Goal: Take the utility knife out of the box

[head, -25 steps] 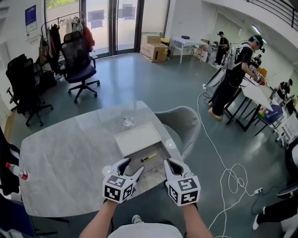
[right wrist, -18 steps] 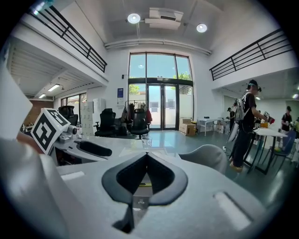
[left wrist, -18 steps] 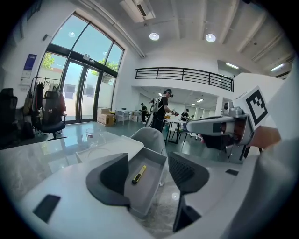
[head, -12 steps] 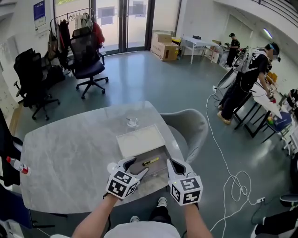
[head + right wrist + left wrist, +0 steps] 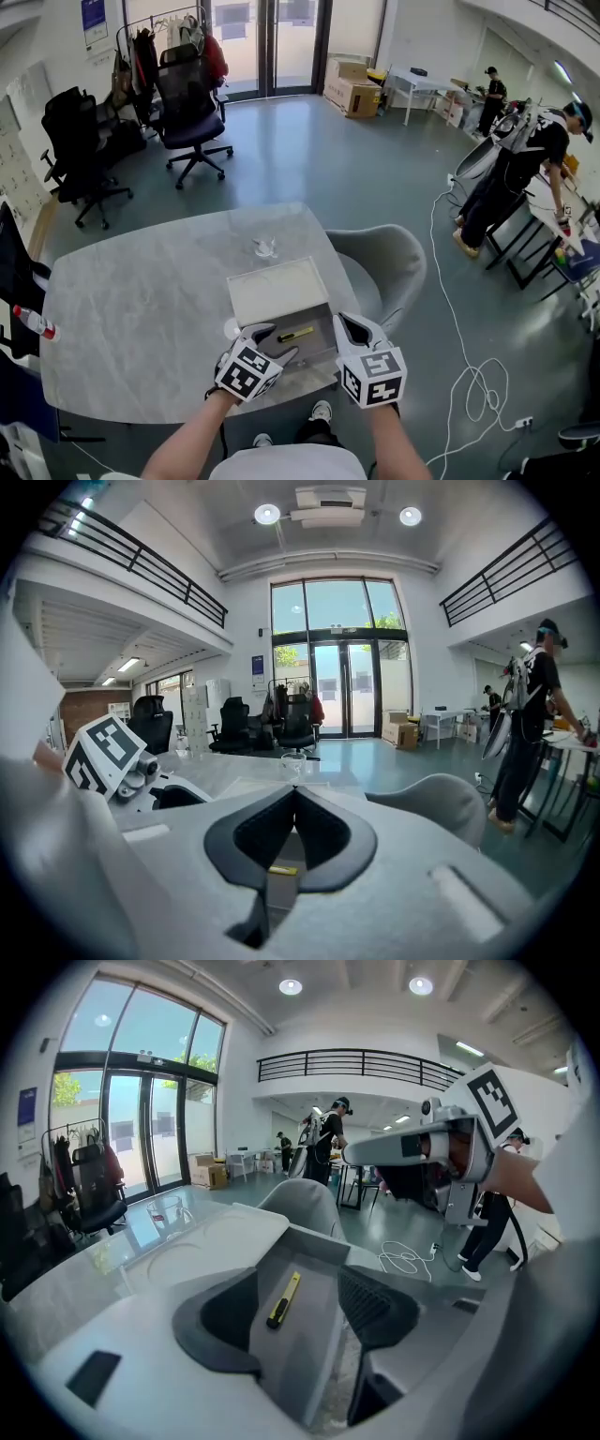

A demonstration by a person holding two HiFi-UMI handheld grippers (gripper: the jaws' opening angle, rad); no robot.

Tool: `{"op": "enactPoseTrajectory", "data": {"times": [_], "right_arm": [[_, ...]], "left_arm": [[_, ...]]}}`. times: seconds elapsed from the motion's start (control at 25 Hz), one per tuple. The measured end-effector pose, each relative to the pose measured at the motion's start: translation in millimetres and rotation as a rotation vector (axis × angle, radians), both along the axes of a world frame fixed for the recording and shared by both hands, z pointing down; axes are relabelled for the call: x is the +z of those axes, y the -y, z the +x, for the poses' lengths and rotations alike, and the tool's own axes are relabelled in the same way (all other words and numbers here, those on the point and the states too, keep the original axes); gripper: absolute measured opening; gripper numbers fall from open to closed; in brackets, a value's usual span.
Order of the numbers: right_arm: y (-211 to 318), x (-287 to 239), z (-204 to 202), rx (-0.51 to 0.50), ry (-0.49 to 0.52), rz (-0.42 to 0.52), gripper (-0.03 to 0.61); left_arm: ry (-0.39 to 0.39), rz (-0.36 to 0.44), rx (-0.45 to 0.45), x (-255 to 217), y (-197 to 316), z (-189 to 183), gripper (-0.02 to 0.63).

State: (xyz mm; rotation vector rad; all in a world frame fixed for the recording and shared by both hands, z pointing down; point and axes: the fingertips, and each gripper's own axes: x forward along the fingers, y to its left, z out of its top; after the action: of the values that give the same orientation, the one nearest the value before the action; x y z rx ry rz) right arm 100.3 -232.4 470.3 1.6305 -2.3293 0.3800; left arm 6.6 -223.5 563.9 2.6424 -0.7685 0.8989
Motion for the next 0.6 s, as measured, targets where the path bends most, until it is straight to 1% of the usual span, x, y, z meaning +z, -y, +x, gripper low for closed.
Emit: {"op": "enactPoseTrajectory", "data": {"times": [0.28,0.4,0.6], "right_arm": [[22.4,2.1,9.1,-0.048,0.009,-0.004,0.005],[29.1,4.0,13.2,-0.06,0.013,-0.006,0.005],[38.7,7.9,19.5,-0.078,0.025,-0.011,0.005]], "left_arm": [[0.114,-0.023,0.029,26.8,10.7,9.8,0.244],[0.154,-0.047,0.038,38.0,11.6,11.2,0.242],[0.21,-0.059,0.052,50.4,15.1,14.9,0.244]]}}
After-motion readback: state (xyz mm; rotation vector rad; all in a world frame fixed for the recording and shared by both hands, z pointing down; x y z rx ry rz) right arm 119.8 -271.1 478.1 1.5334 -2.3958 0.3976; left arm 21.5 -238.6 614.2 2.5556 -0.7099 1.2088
